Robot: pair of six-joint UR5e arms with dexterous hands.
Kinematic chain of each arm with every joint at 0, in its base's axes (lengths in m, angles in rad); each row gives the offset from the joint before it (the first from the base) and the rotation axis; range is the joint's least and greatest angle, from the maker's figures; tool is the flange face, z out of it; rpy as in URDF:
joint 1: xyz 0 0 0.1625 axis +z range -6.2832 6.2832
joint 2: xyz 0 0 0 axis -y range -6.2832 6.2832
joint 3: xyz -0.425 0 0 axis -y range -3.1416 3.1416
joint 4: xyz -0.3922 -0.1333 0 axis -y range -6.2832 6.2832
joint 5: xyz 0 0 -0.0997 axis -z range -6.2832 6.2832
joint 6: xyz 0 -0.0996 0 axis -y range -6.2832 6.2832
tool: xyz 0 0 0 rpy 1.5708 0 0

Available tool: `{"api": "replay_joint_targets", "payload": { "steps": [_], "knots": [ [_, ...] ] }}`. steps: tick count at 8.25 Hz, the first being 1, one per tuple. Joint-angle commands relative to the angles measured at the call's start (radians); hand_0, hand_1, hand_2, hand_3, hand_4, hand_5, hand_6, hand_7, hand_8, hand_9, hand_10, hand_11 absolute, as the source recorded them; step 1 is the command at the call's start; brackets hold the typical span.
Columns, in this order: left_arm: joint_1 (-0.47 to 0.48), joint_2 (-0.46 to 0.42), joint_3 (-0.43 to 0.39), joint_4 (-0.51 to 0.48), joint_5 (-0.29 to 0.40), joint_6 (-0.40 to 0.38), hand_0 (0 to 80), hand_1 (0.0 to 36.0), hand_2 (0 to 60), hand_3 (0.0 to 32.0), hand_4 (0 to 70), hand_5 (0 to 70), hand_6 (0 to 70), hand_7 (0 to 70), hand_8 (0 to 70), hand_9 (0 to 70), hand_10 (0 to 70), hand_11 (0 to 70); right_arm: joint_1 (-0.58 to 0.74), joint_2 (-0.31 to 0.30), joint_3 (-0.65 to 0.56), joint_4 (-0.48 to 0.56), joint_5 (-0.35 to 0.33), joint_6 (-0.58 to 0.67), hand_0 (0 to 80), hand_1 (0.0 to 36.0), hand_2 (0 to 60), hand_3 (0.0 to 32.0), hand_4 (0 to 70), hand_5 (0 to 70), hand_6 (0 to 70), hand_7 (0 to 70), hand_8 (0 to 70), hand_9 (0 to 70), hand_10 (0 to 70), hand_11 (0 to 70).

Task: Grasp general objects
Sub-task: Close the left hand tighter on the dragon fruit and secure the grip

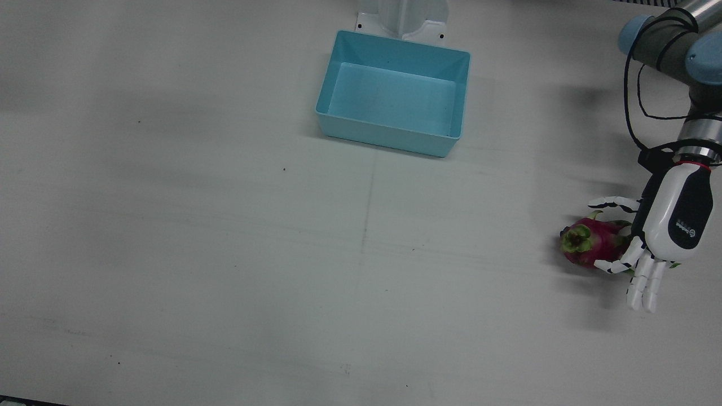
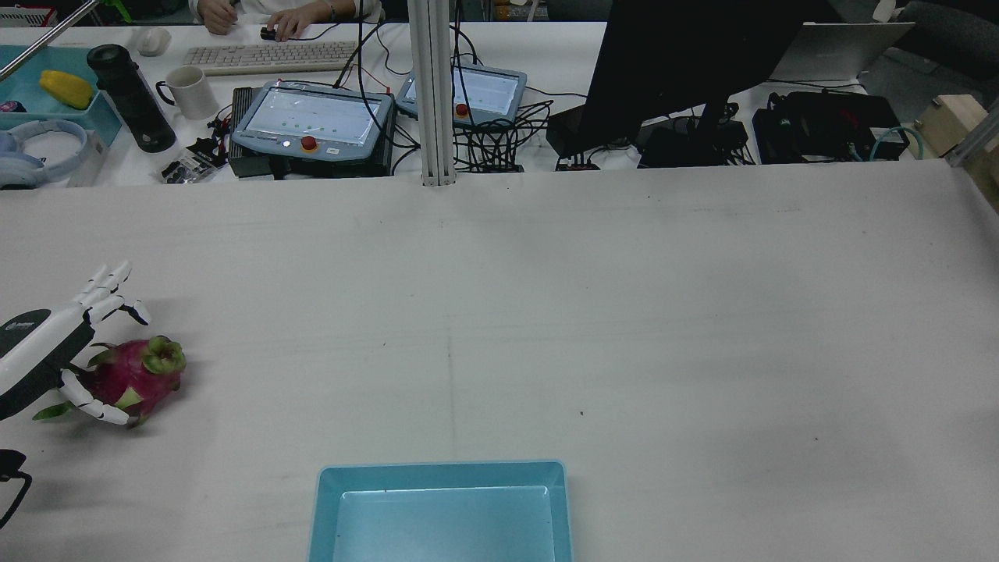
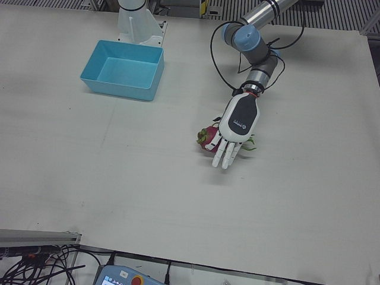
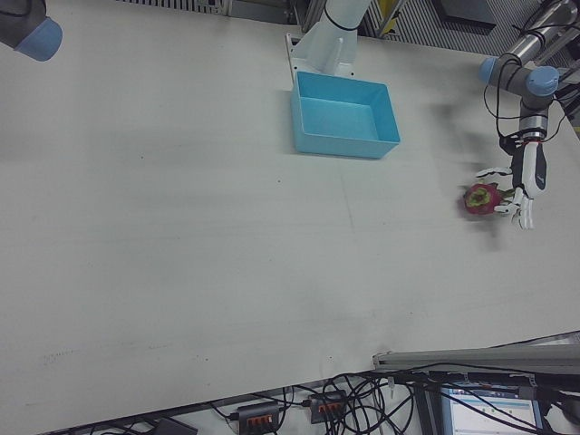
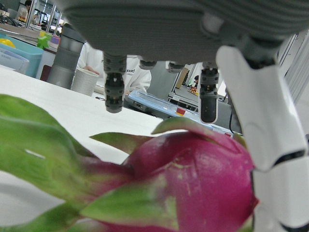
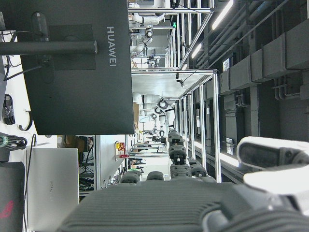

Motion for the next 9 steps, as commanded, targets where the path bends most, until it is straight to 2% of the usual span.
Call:
{"api": "replay_joint_targets", "payload": {
  "steps": [1,2,3,4,5,6,7,9],
  "knots": [
    [0.021,-0.08,0.063,0.154,-0.024,0.019,54.3,24.0,12.7,10.6,0.0,0.0,0.0,1.9,0.0,0.0,0.0,1.1,0.0,0.0,0.0,0.0,0.0,0.0,0.0,0.0,0.0,0.0,0.0,0.0,0.0,0.0,0.0,0.0,0.0,0.0],
    [0.02,-0.08,0.064,0.165,-0.024,0.019,54.0,23.7,12.8,9.6,0.0,0.0,0.0,1.6,0.0,0.0,0.0,0.8,0.0,0.0,0.0,0.0,0.0,0.0,0.0,0.0,0.0,0.0,0.0,0.0,0.0,0.0,0.0,0.0,0.0,0.0],
    [0.02,-0.082,0.063,0.183,-0.024,0.016,54.0,23.8,13.4,7.2,0.0,3.0,0.0,2.0,0.0,0.0,0.0,0.8,0.0,0.0,0.0,0.0,0.0,0.0,0.0,0.0,0.0,0.0,0.0,0.0,0.0,0.0,0.0,0.0,0.0,0.0],
    [0.021,-0.085,0.063,0.202,-0.021,0.016,54.1,24.1,14.0,1.4,0.0,9.8,0.0,3.2,0.0,0.0,0.0,1.9,0.0,0.0,0.0,0.0,0.0,0.0,0.0,0.0,0.0,0.0,0.0,0.0,0.0,0.0,0.0,0.0,0.0,0.0],
    [0.02,-0.08,0.064,0.203,-0.02,0.016,53.1,23.1,16.0,0.0,0.2,21.8,0.0,6.1,0.0,0.0,0.0,2.3,0.0,0.0,0.0,0.0,0.0,0.0,0.0,0.0,0.0,0.0,0.0,0.0,0.0,0.0,0.0,0.0,0.0,0.0],
    [0.021,-0.079,0.069,0.203,-0.02,0.016,52.1,21.7,16.2,0.0,2.9,33.3,0.0,8.0,0.0,0.2,0.1,2.4,0.0,0.0,0.0,0.0,0.0,0.0,0.0,0.0,0.0,0.0,0.0,0.0,0.0,0.0,0.0,0.0,0.0,0.0],
    [0.023,-0.08,0.075,0.2,-0.015,0.016,50.9,20.3,17.3,0.0,5.3,40.0,0.0,11.3,0.0,0.8,2.4,5.7,0.0,0.0,0.0,0.0,0.0,0.0,0.0,0.0,0.0,0.0,0.0,0.0,0.0,0.0,0.0,0.0,0.0,0.0],
    [0.038,-0.083,0.075,0.181,-0.016,0.016,49.5,18.8,19.6,0.0,7.8,41.3,1.3,14.7,0.0,1.5,5.2,9.5,0.0,0.0,0.0,0.0,0.0,0.0,0.0,0.0,0.0,0.0,0.0,0.0,0.0,0.0,0.0,0.0,0.0,0.0]
  ]
}}
